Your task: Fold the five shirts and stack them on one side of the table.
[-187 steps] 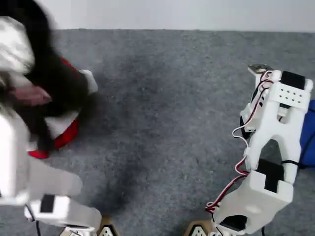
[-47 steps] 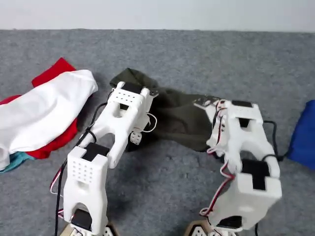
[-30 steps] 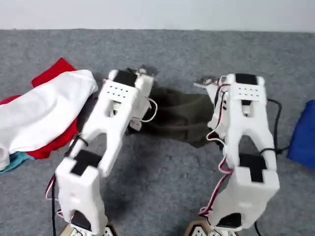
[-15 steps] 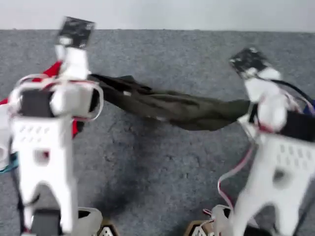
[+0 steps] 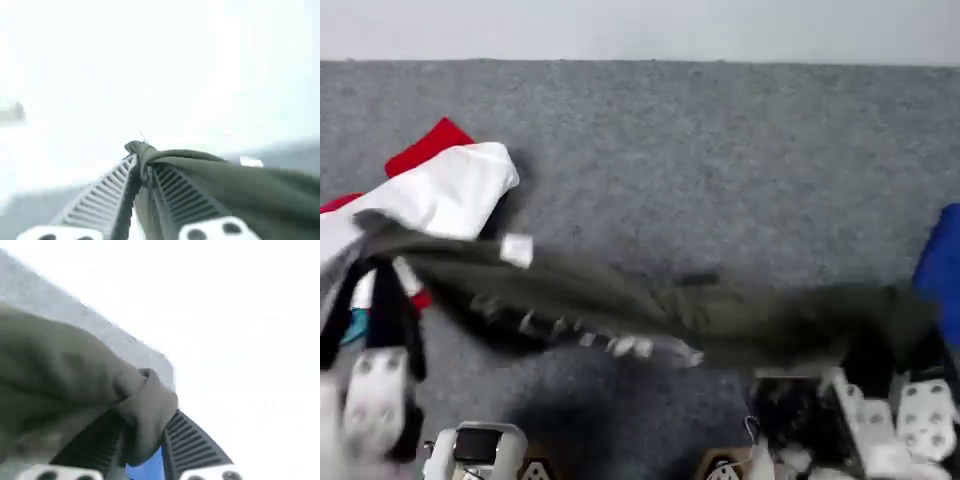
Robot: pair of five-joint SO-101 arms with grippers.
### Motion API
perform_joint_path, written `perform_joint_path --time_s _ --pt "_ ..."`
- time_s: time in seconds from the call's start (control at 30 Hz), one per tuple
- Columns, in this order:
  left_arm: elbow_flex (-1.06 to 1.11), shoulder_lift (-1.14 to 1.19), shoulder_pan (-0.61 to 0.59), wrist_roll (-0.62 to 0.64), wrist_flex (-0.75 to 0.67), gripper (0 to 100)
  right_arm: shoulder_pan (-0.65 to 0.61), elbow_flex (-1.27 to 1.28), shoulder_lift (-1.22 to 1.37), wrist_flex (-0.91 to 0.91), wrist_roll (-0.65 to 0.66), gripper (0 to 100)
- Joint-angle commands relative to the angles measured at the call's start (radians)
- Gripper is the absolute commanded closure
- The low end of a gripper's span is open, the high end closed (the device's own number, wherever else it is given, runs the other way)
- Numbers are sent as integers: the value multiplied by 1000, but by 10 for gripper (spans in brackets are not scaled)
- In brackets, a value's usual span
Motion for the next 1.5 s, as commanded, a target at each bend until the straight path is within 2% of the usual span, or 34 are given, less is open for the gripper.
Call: perform_joint_path --time_s 0.0,0.2,0.3,0.47,0.53,0.6,0.67,0.73,0.93,1.0,1.1,1.23,1.33,1.47 --pt "58 -28 -9 -71 -114 988 15 12 18 -38 -9 990" --pt "418 9 -8 -120 -305 988 15 172 226 -202 -126 990" --pt "607 57 0 -118 -466 988 -18 253 377 -343 -186 990" --pt "915 239 0 -123 -781 987 -120 334 704 -510 -195 975" --pt "983 342 0 -123 -884 985 -154 333 868 -539 -195 901" --pt "1000 456 2 -120 -936 959 -170 293 1023 -538 -203 774" --pt "960 562 -8 -118 -936 934 -173 216 1167 -509 -224 655" --pt "898 649 -26 -115 -936 927 -173 107 1297 -441 -236 593" --pt "673 824 -94 -48 -893 923 -176 -218 1581 -176 -258 593" --pt "630 864 -95 -48 -819 923 -203 -278 1649 -101 -249 593" --pt "616 896 -87 -51 -687 923 -263 -310 1725 -21 -146 593" --pt "619 898 -86 -51 -494 927 -300 -428 1788 -87 -163 594" --pt "616 898 -86 -48 -368 927 -315 -534 1853 -136 -201 642" --pt "615 898 -87 -46 -238 928 -349 -649 1971 -148 -209 798"
